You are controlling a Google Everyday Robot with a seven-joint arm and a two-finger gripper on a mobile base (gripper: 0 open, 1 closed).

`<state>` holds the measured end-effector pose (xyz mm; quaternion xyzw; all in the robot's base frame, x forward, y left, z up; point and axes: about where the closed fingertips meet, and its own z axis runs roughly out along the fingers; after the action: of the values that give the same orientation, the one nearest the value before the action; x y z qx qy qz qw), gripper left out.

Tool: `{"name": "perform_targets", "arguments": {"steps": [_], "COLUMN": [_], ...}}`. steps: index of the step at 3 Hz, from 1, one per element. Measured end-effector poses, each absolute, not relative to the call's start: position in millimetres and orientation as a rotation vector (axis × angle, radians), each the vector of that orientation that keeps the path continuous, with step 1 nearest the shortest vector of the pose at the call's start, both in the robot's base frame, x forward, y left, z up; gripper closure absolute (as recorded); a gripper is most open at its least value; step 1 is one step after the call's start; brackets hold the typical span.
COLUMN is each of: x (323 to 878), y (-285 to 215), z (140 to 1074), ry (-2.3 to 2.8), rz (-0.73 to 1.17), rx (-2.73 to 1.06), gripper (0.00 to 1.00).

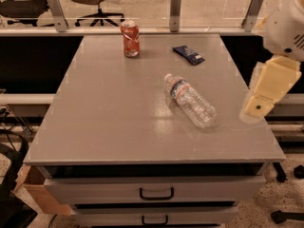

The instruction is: Place water bottle upright

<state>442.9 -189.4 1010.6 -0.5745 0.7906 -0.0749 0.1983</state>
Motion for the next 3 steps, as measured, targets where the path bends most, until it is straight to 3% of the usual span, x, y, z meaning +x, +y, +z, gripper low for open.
{"name": "perform_targets", "arguments": {"steps": [3], "x": [480], "y": [-159], "z": [984], "ry": [2.493], "rz": [-0.176], "rx": [-1.328], "gripper": [0.0]}}
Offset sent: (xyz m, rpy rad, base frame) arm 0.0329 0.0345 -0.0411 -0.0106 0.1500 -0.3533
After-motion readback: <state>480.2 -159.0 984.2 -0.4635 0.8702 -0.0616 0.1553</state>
